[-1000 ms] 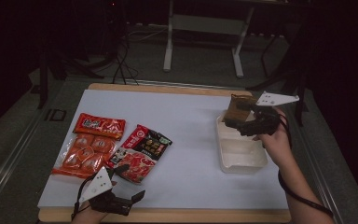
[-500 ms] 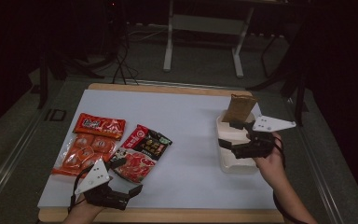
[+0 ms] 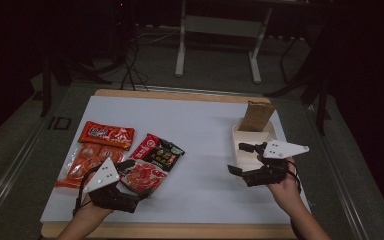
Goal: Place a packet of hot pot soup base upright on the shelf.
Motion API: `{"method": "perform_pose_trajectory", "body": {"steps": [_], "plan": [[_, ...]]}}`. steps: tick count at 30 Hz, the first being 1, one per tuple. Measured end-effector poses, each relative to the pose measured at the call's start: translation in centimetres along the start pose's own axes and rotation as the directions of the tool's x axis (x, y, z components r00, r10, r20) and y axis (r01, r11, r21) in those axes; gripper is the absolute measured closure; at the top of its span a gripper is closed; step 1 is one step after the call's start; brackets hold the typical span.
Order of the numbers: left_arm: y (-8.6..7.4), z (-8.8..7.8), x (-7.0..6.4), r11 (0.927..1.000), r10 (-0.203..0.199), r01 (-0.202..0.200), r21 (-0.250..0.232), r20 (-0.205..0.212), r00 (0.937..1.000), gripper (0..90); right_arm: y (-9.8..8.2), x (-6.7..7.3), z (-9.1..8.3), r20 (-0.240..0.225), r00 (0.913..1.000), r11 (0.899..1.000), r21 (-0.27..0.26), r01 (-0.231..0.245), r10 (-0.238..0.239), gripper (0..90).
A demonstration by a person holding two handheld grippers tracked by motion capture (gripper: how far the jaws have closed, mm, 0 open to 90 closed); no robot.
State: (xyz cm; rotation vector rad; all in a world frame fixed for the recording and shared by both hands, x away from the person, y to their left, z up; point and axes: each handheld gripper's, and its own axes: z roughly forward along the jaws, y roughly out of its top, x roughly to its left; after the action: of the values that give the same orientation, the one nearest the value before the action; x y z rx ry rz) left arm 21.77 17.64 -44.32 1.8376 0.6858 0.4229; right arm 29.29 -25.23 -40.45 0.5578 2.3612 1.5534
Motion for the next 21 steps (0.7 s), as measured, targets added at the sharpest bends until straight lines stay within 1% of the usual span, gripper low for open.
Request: {"method": "perform_pose_trajectory", "body": {"steps": [2, 3, 5, 7, 10, 12, 13, 14, 16, 17, 18, 19, 20, 21], "plan": [[0.3, 0.3, 0.2, 0.9996, 0.015, -0.014, 0.025, -0.016, 0.9998, 3.3, 0.0, 0.4, -0.1, -0.022, 0.9997, 1.000, -0.021, 0.010, -0.011, 16.9], [0.4, 0.4, 0.2, 0.9994, 0.021, -0.020, 0.028, -0.024, 0.9995, 3.3, 0.0, 0.5, -0.2, -0.033, 0.9994, 1.000, -0.026, 0.012, -0.013, 15.2], [0.6, 0.7, 0.4, 0.9991, 0.016, -0.015, 0.040, -0.024, 0.9996, 3.5, 0.1, 0.6, -0.4, -0.043, 0.9989, 0.999, -0.050, 0.019, -0.021, 15.0], [0.8, 1.1, 0.7, 0.9980, 0.018, -0.016, 0.061, -0.031, 0.9994, 3.5, 0.1, 0.7, -0.5, -0.054, 0.9984, 0.998, -0.057, 0.014, -0.017, 14.1], [1.1, 1.4, 1.0, 0.9981, 0.017, -0.014, 0.060, -0.045, 0.9988, 3.6, 0.1, 1.0, -0.6, -0.036, 0.9992, 0.999, -0.044, 0.016, -0.017, 13.7], [1.4, 1.7, 1.3, 0.9975, 0.018, -0.014, 0.069, -0.057, 0.9982, 3.6, -0.1, 1.4, -0.7, -0.042, 0.9991, 0.999, -0.053, -0.002, 0.000, 12.8], [1.6, 1.9, 1.5, 0.9971, 0.010, -0.006, 0.075, -0.052, 0.9986, 3.6, -0.1, 1.5, -0.8, -0.036, 0.9993, 0.998, -0.060, -0.003, 0.001, 12.8], [1.8, 2.1, 1.7, 0.9966, 0.014, -0.009, 0.081, -0.060, 0.9981, 3.6, -0.2, 1.6, -0.8, -0.042, 0.9991, 0.998, -0.066, -0.001, -0.002, 11.9], [2.1, 2.5, 2.0, 0.9967, 0.003, 0.002, 0.081, -0.064, 0.9980, 3.6, -0.2, 1.8, -0.9, -0.009, 0.9999, 0.998, -0.066, 0.013, -0.013, 11.5], [2.3, 2.6, 2.2, 0.9964, 0.002, 0.004, 0.085, -0.073, 0.9973, 3.6, -0.3, 1.9, -0.9, -0.027, 0.9996, 0.998, -0.063, 0.012, -0.013, 11.1], [2.4, 2.8, 2.4, 0.9963, -0.002, 0.008, 0.085, -0.077, 0.9970, 3.6, -0.3, 2.0, -0.9, -0.023, 0.9996, 0.998, -0.058, 0.014, -0.016, 11.1], [2.6, 3.1, 2.7, 0.9961, -0.004, 0.011, 0.087, -0.084, 0.9965, 3.6, -0.4, 2.1, -0.8, -0.005, 0.9998, 0.998, -0.055, 0.020, -0.020, 11.1], [2.7, 3.2, 2.8, 0.9956, -0.003, 0.011, 0.093, -0.090, 0.9959, 3.6, -0.5, 2.1, -0.7, -0.020, 0.9996, 0.999, -0.051, 0.019, -0.020, 11.1], [2.7, 3.4, 3.0, 0.9955, -0.003, 0.011, 0.094, -0.090, 0.9959, 3.6, -0.5, 2.2, -0.6, -0.013, 0.9997, 0.999, -0.049, 0.020, -0.021, 11.1]]}}
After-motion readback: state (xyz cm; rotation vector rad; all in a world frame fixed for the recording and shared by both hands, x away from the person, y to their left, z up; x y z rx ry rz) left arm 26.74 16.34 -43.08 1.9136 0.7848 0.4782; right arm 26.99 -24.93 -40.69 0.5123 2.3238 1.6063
